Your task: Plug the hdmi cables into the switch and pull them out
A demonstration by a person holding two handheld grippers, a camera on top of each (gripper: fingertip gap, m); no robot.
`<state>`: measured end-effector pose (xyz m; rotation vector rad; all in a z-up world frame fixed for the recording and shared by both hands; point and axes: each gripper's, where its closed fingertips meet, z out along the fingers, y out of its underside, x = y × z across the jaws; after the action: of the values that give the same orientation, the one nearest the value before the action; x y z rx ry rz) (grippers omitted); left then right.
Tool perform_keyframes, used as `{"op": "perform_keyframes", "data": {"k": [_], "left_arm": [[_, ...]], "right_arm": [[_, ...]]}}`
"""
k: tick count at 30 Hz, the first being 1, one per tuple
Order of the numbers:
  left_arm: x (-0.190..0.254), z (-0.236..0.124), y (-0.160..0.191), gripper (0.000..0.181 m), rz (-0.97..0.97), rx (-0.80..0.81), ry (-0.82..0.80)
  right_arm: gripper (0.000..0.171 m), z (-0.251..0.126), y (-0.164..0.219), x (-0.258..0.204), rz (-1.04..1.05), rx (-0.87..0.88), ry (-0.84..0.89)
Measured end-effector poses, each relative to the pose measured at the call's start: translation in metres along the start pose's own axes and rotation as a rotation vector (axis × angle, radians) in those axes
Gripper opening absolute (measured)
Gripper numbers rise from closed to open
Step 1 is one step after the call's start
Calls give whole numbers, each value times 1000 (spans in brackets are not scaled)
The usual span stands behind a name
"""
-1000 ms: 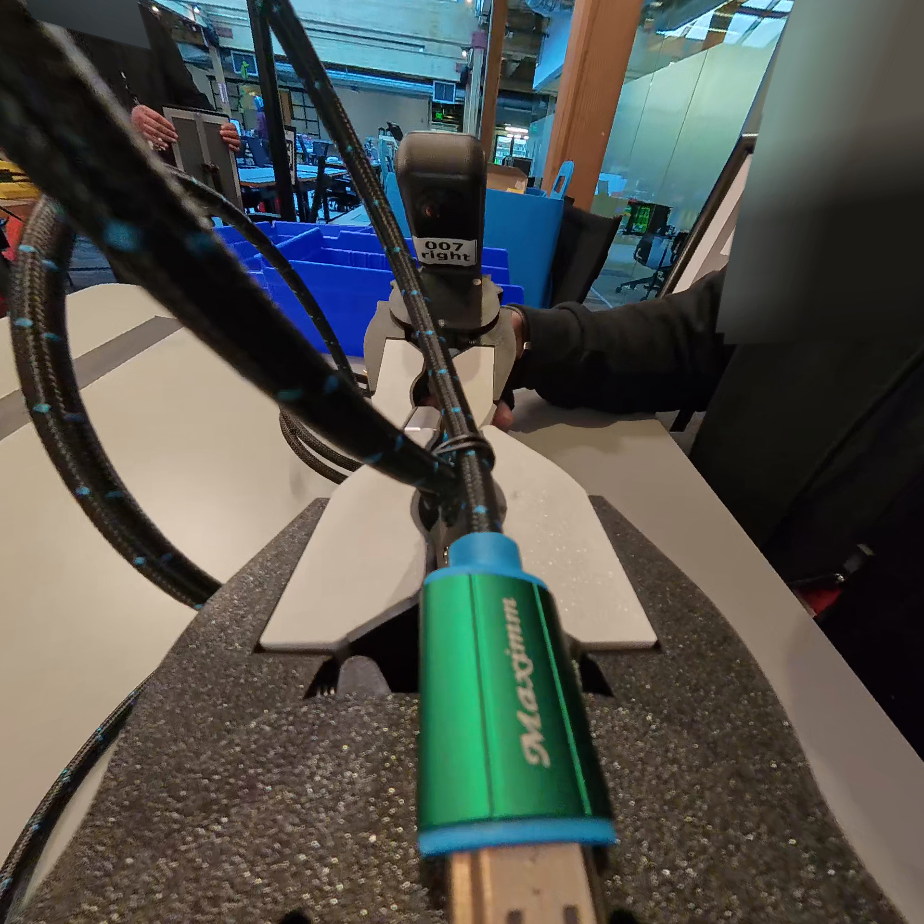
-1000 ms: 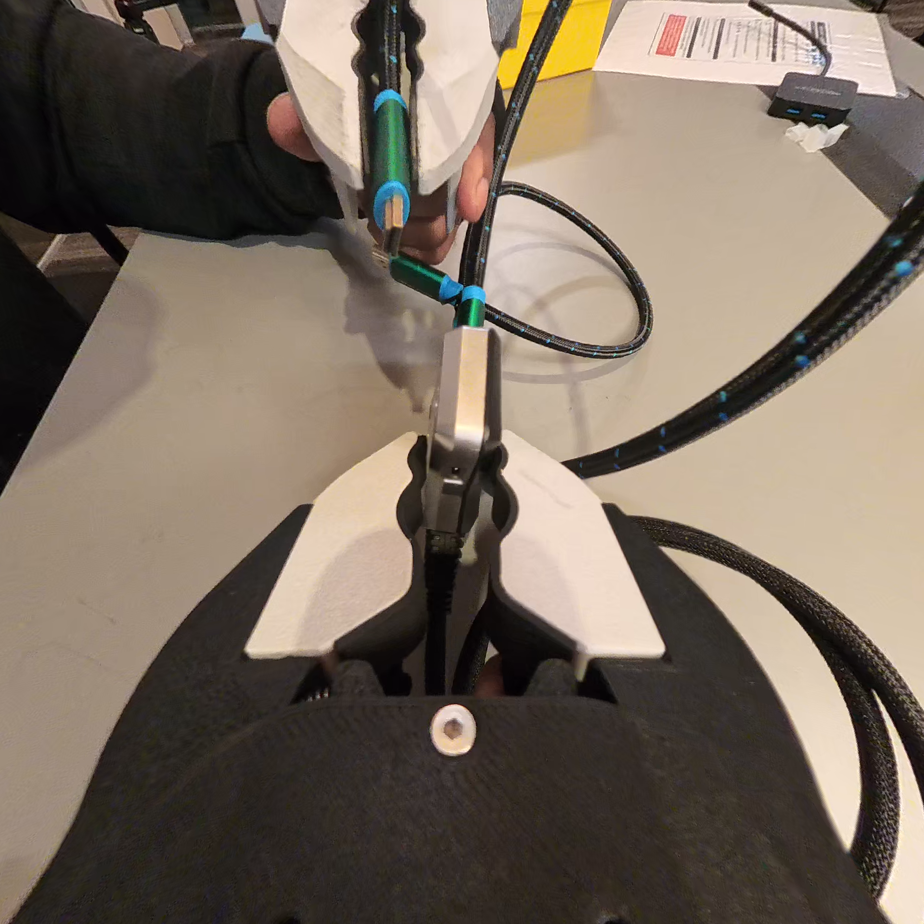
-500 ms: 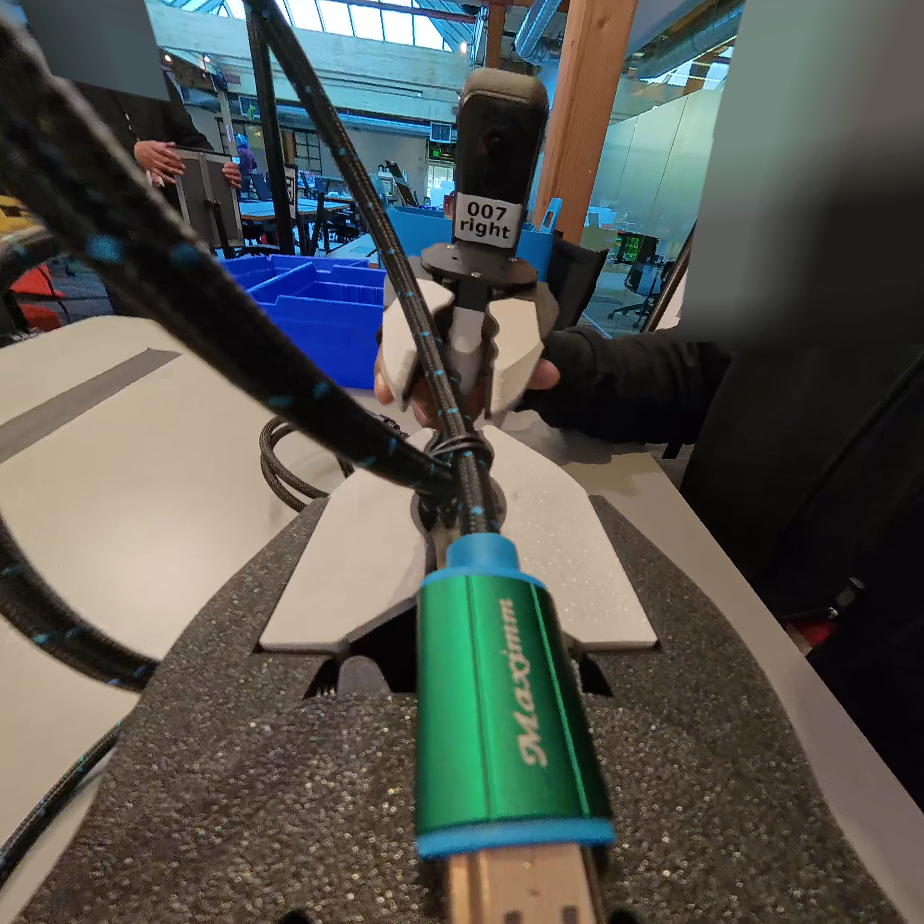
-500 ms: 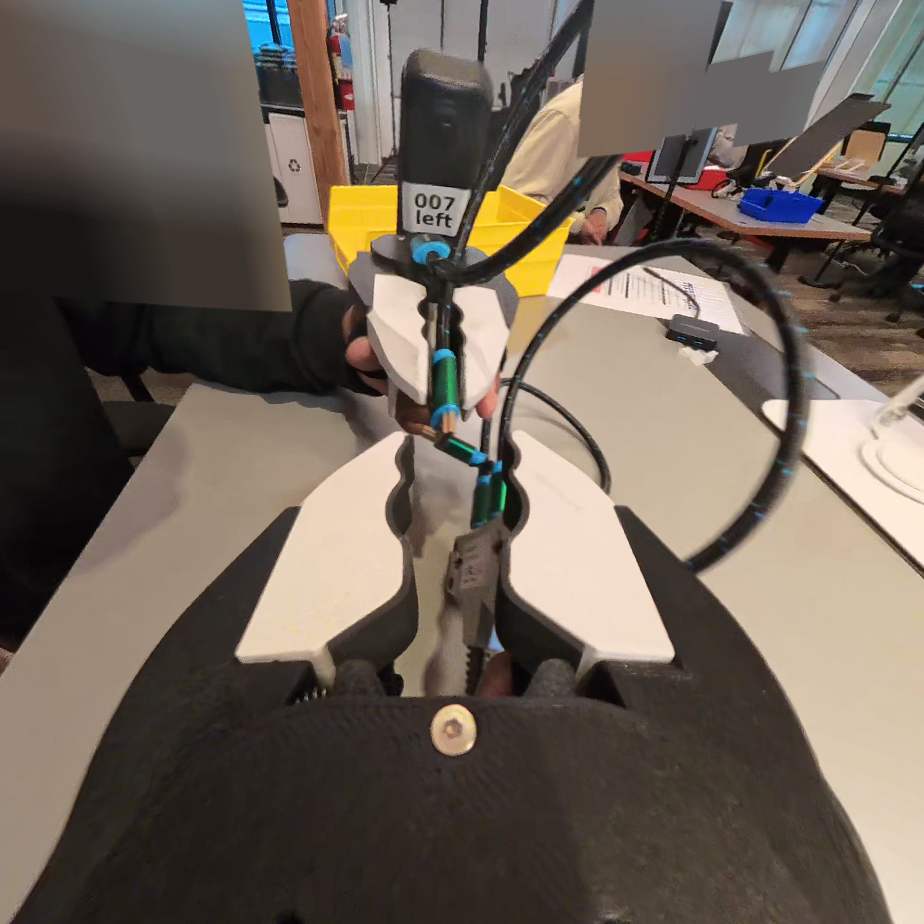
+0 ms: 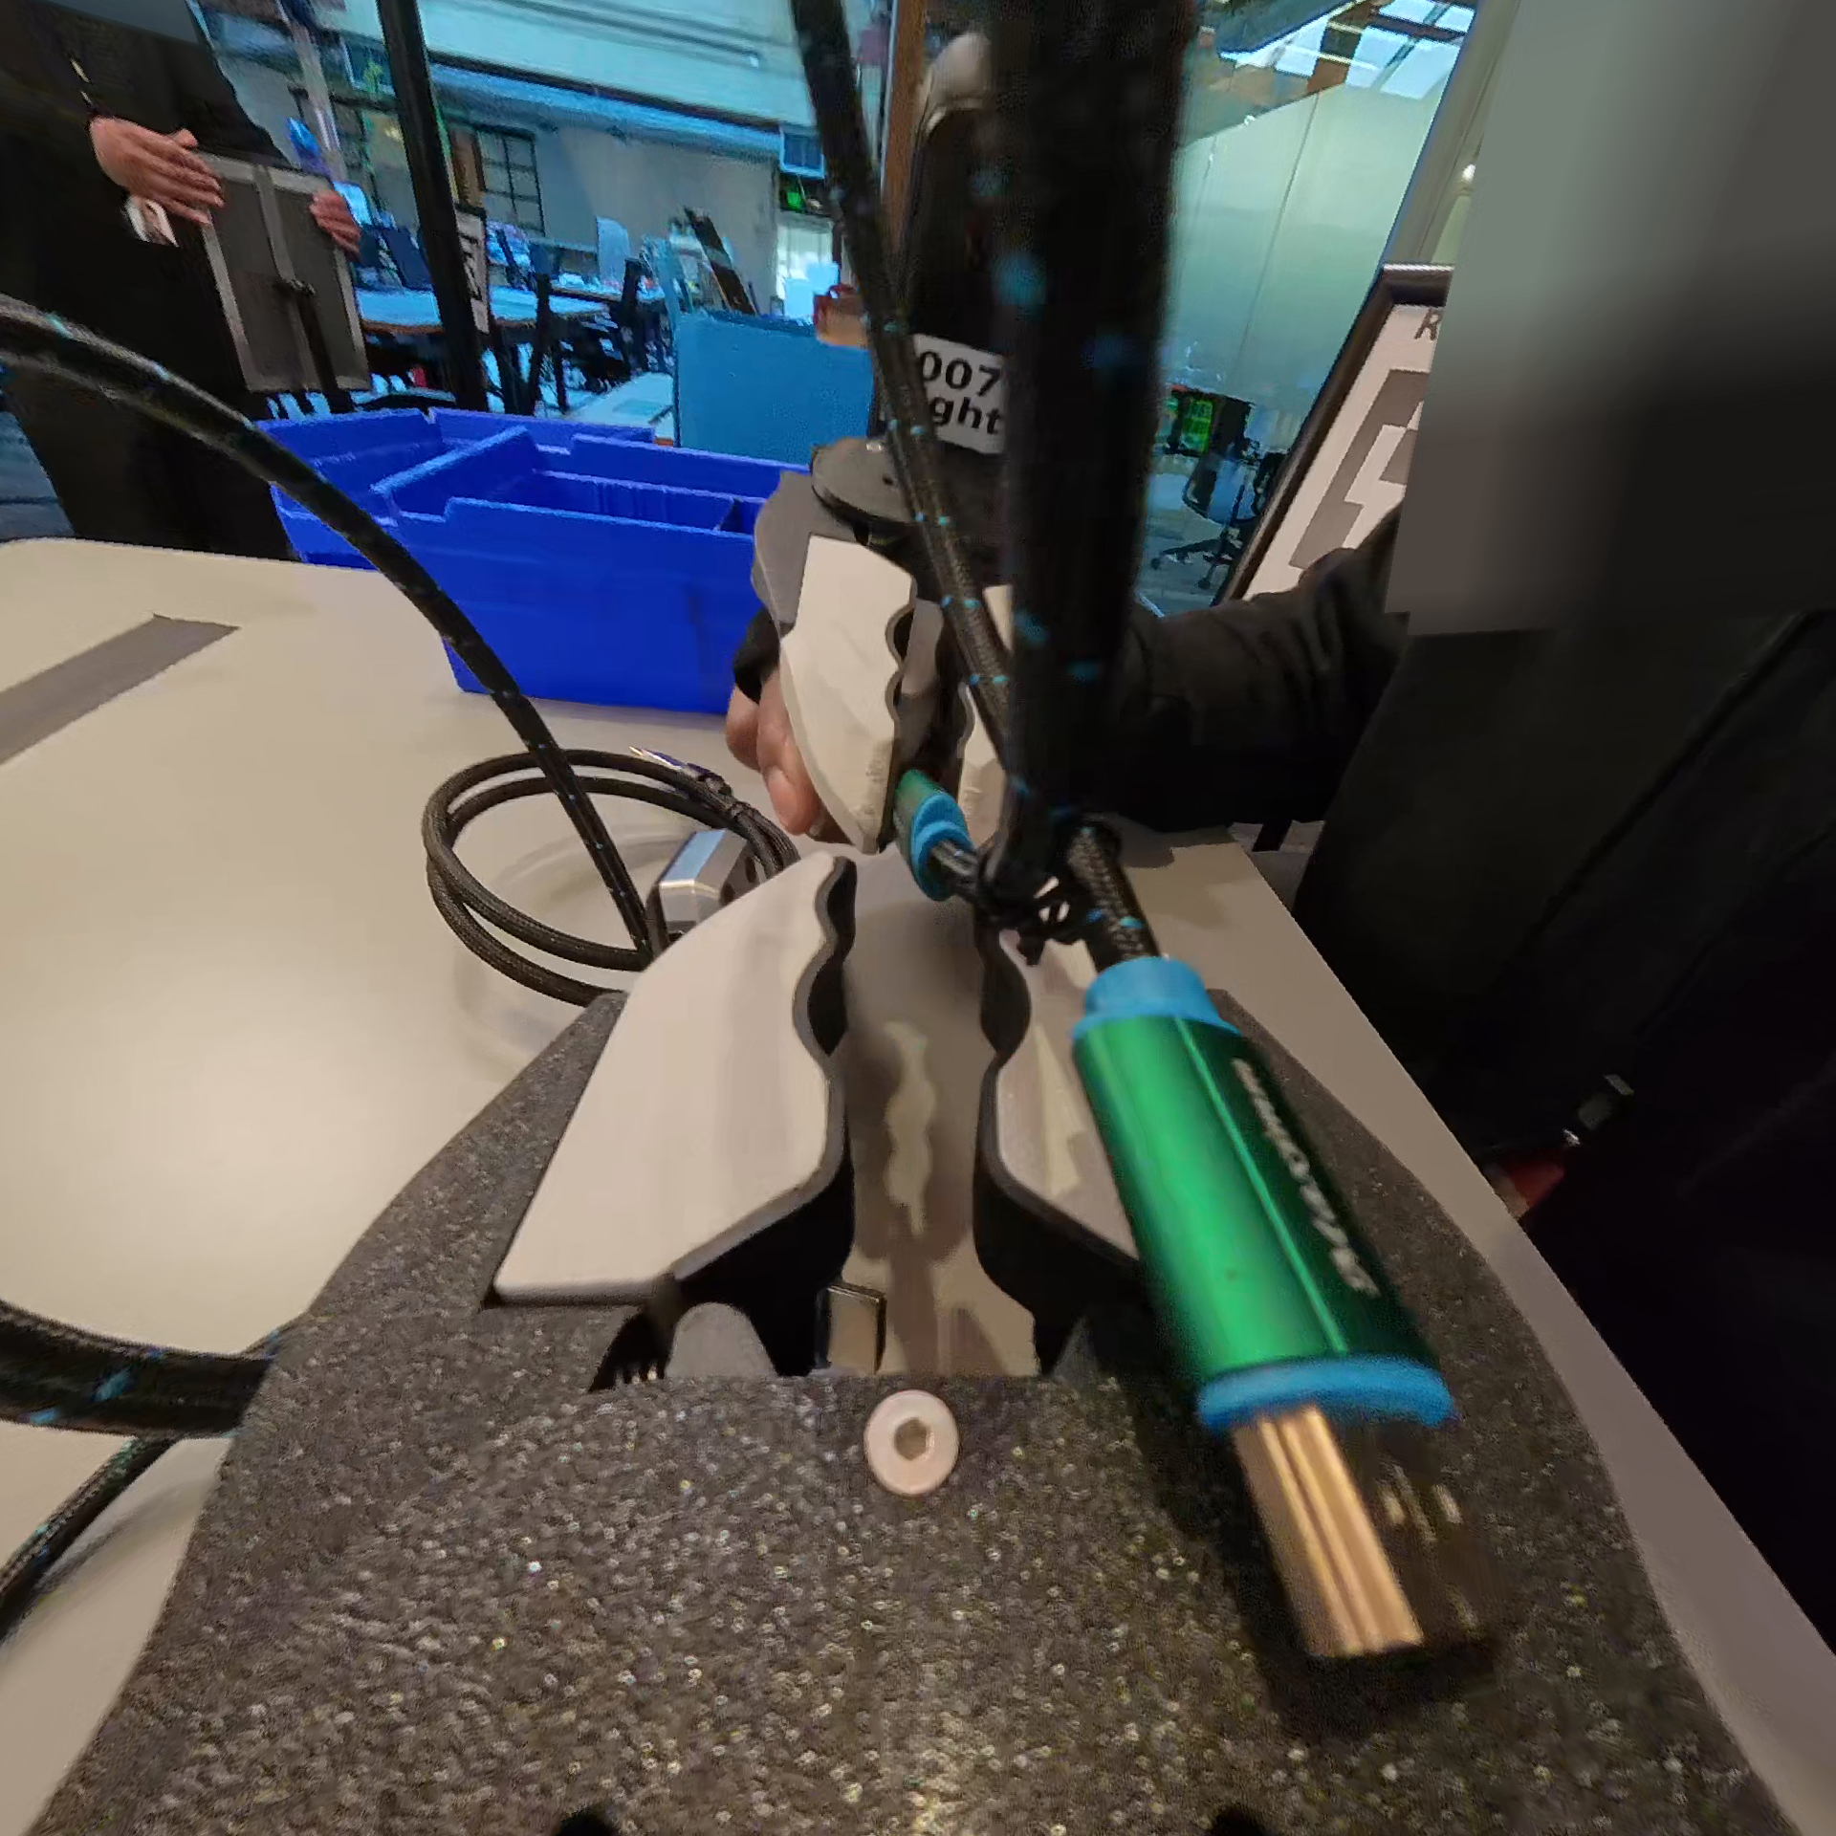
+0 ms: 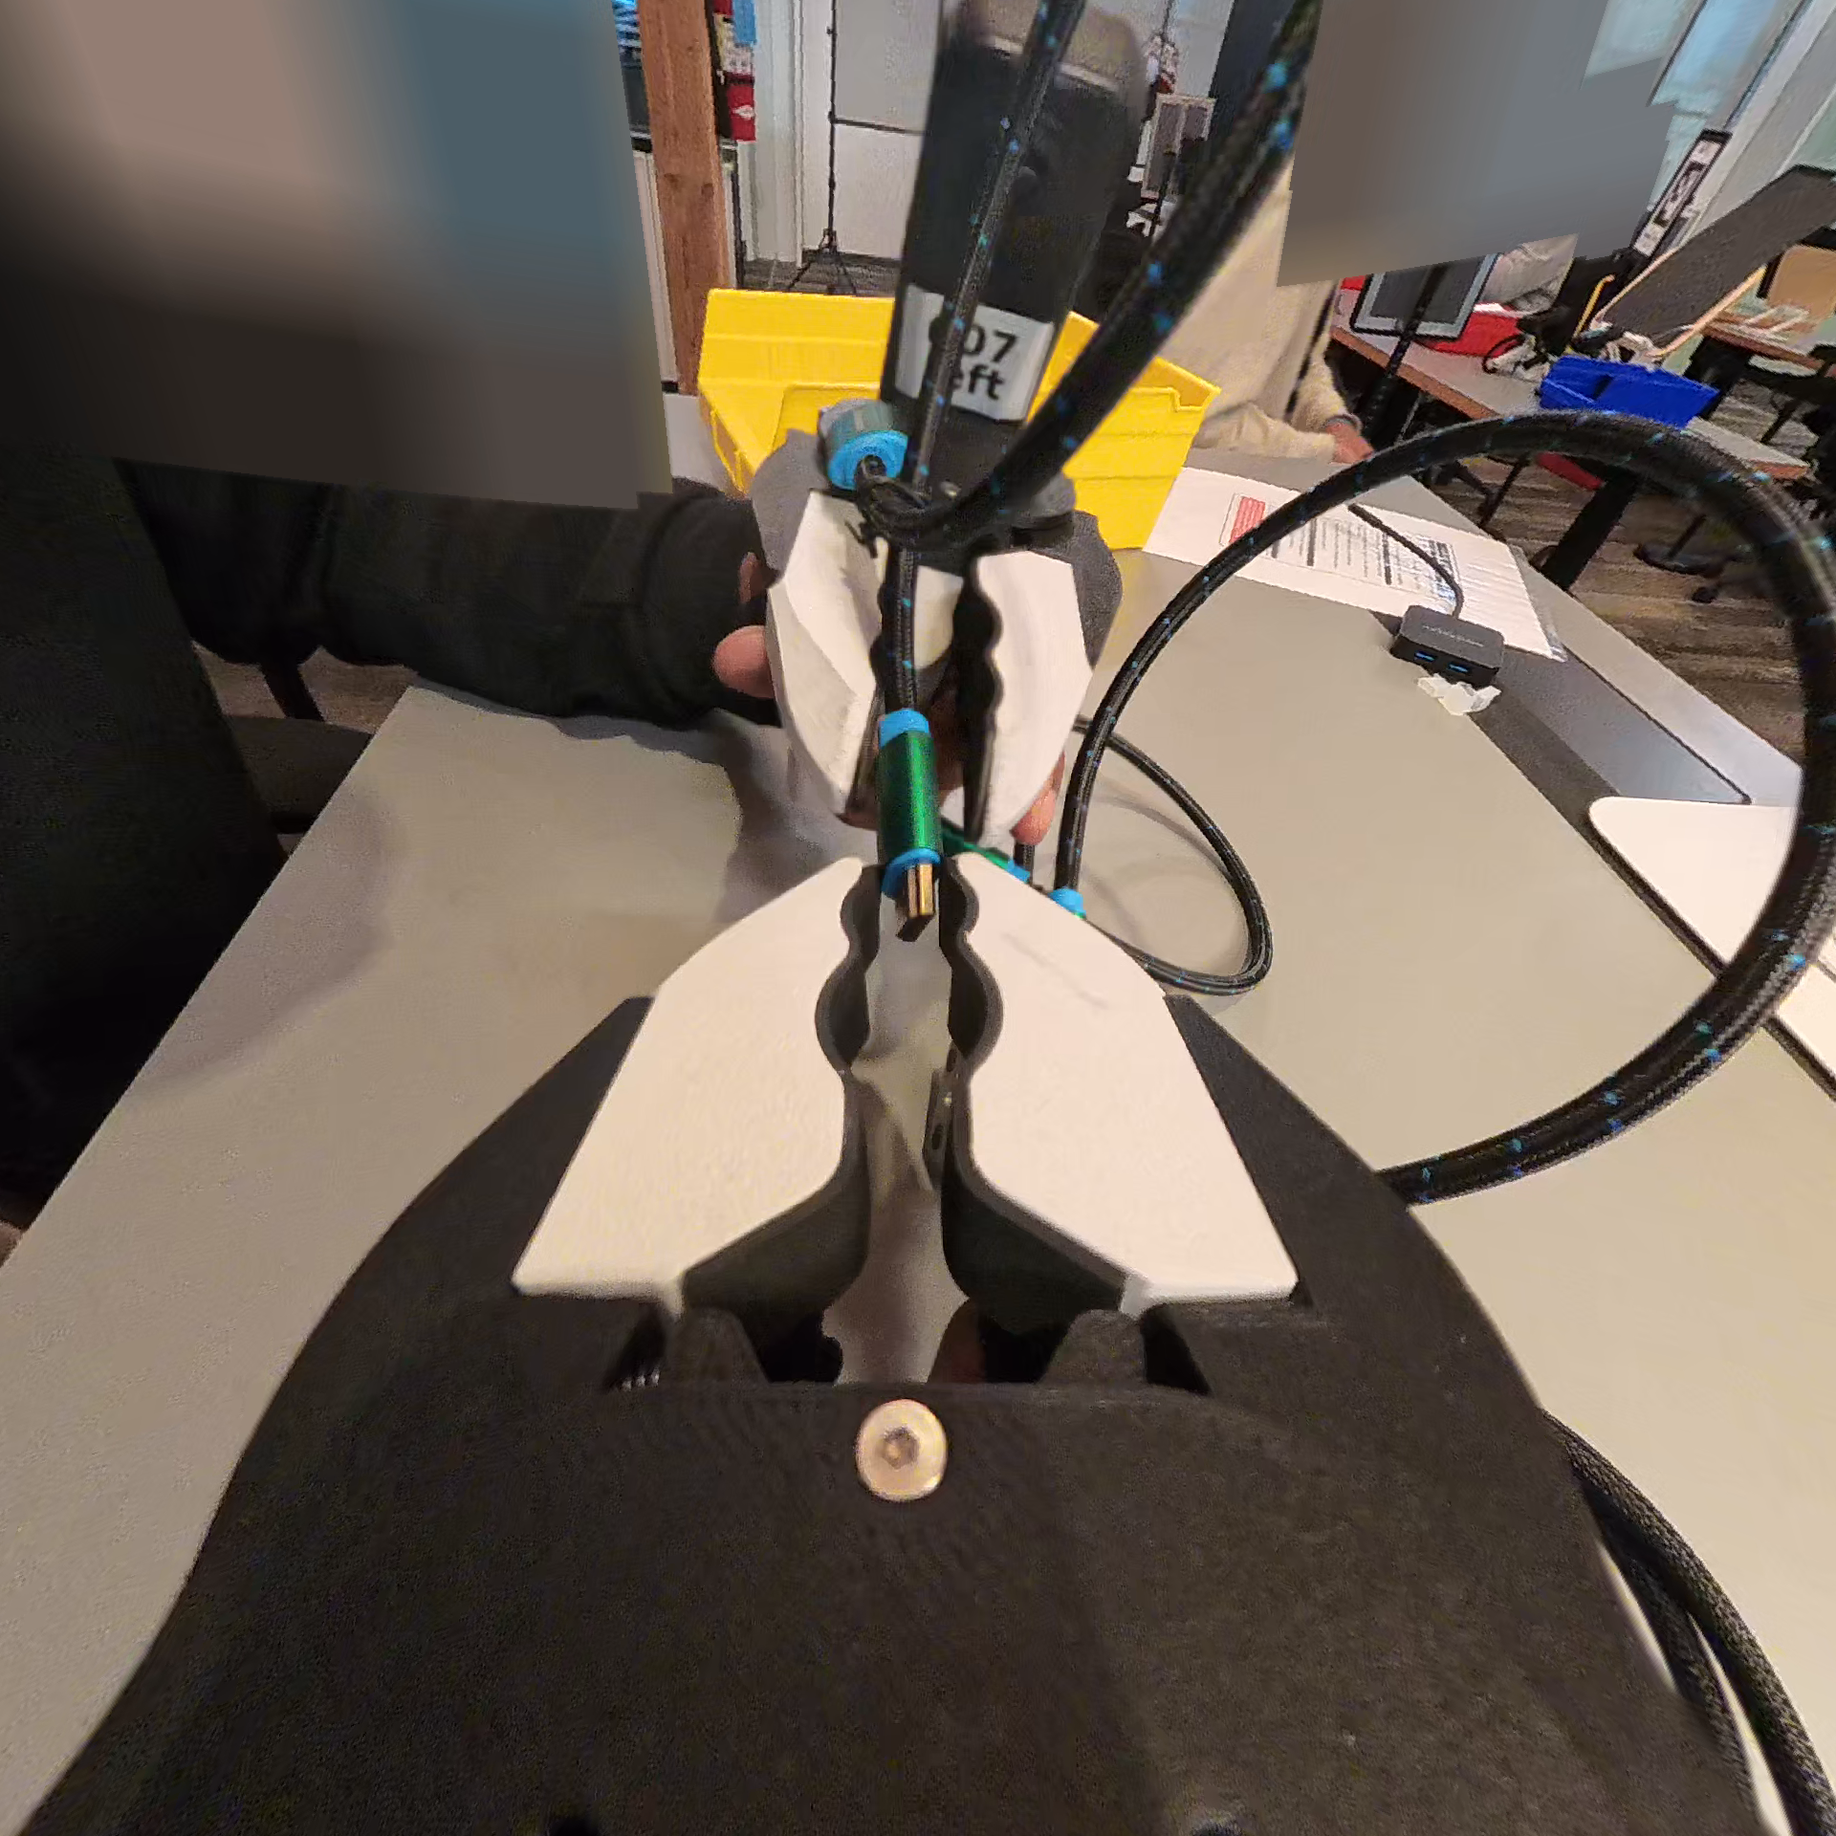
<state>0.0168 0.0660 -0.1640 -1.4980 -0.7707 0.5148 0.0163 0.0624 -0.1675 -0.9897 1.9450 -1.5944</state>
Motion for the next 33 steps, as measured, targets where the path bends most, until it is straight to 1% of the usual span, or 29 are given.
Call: {"op": "perform_keyframes", "data": {"k": [6, 13, 16, 21, 25, 29, 31, 33], "left_arm": [[3, 0, 7, 27, 47, -86, -10], [0, -3, 10, 30, 114, -189, -78], [-1, -7, 13, 37, 128, -225, -91], [3, -17, 3, 45, 71, -148, -31], [4, -18, 0, 53, 52, -112, -13], [8, -23, -19, 54, 12, 14, 25], [2, -27, -23, 54, -5, 49, 5], [-5, -26, -17, 54, 15, 8, -42]], "right_arm": [[11, 3, 8, -3, -35, -62, -1], [11, 5, 10, -3, -26, -92, 9], [10, 4, 9, -1, -16, -95, 23], [10, 1, 7, 5, 30, -75, 40], [10, 0, 6, 7, 42, -69, 47], [10, -4, -3, 9, 65, -17, 56], [10, -7, -10, 10, 88, 29, 52], [10, -9, -15, 11, 102, 63, 51]]}}
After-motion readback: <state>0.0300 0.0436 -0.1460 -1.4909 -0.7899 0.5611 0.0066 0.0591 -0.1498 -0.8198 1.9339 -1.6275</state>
